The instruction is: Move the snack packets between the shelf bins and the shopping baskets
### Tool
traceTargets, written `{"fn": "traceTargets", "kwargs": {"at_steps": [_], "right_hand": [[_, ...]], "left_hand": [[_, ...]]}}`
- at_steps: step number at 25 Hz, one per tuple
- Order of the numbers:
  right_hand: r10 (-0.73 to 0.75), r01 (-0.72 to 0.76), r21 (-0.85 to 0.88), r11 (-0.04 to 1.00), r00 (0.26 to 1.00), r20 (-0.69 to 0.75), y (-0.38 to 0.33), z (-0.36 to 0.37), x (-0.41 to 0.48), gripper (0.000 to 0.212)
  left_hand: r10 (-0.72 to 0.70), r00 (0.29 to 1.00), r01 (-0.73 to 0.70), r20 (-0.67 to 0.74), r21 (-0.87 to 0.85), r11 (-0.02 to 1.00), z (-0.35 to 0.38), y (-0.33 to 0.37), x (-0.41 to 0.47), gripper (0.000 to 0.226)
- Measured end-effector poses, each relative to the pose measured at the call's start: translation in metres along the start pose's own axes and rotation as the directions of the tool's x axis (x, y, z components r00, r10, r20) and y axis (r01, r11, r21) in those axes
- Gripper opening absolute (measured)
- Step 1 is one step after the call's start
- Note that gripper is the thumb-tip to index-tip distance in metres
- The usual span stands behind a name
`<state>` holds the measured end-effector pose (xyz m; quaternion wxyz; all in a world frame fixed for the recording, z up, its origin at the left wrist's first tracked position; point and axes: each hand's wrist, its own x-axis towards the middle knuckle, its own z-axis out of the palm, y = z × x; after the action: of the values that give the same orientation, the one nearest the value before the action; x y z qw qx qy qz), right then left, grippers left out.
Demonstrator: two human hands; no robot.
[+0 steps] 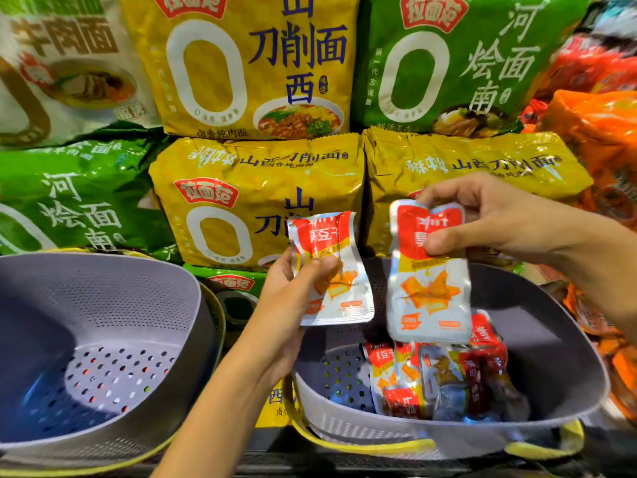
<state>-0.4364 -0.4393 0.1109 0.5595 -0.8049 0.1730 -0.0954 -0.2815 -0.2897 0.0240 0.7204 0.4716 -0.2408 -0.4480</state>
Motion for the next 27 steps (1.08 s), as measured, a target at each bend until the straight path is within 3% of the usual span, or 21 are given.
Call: {"fn": "traceTargets", "kwargs": {"at_steps": [4, 10, 13, 16, 18, 19, 21, 22, 23, 25, 27], "right_hand": [[-0.042, 0.038, -0.031, 0.999, 0.99, -0.132, -0.006, 0.029, 0.025, 0.028], [-0.141, 0.068, -0.218, 0.974, 0.929, -0.342, 0.003, 0.051, 0.039, 0.055], [-0.217, 0.128, -0.248, 0.96, 0.901, -0.376, 0.006, 0.048, 0.035, 0.049], [-0.118, 0.093, -0.08, 0.992, 0.904, -0.412, 0.013, 0.032, 0.016, 0.03], [-0.029, -0.07, -0.273, 0.959, 0.94, -0.34, 0.029, 0.014, -0.003, 0.028], [0.06, -0.194, -0.496, 0.846, 0.961, -0.272, 0.043, 0.006, -0.012, 0.028], [0.336, -0.33, -0.847, 0.417, 0.922, -0.194, 0.075, 0.0, -0.023, 0.038], [0.457, -0.326, -0.923, 0.203, 0.865, -0.205, 0.089, 0.001, -0.025, 0.046], [0.528, -0.292, -0.954, 0.064, 0.821, -0.216, 0.101, 0.004, -0.026, 0.05], [0.515, -0.22, -0.975, -0.025, 0.833, -0.201, 0.116, 0.01, -0.023, 0.043], [0.453, -0.142, -0.989, -0.028, 0.881, -0.139, 0.123, 0.013, -0.019, 0.03]], "left_hand": [[-0.053, 0.998, 0.054, 0.045, -0.003, 0.999, 0.002, 0.003, 0.001, 0.054], [-0.078, 0.992, 0.078, 0.095, 0.002, 0.997, 0.002, 0.006, -0.001, 0.059], [-0.045, 0.994, 0.041, 0.103, 0.045, 0.998, -0.002, 0.003, -0.001, 0.058], [-0.033, 0.994, 0.032, 0.106, 0.009, 0.999, -0.005, 0.001, 0.0, 0.054], [-0.03, 0.994, 0.033, 0.101, -0.034, 0.999, -0.007, 0.001, 0.001, 0.052], [-0.027, 0.994, 0.031, 0.106, -0.042, 0.999, -0.008, 0.0, 0.001, 0.053], [-0.022, 0.993, 0.026, 0.113, -0.03, 0.999, -0.008, 0.0, 0.001, 0.057], [-0.018, 0.994, 0.02, 0.112, -0.021, 1.0, -0.009, -0.001, 0.001, 0.062], [-0.016, 0.994, 0.017, 0.112, -0.007, 1.0, -0.008, -0.001, 0.0, 0.072], [-0.02, 0.993, 0.017, 0.115, 0.021, 1.0, -0.007, 0.0, -0.002, 0.091], [-0.025, 0.995, 0.023, 0.094, 0.028, 0.999, -0.009, 0.0, -0.001, 0.078]]}}
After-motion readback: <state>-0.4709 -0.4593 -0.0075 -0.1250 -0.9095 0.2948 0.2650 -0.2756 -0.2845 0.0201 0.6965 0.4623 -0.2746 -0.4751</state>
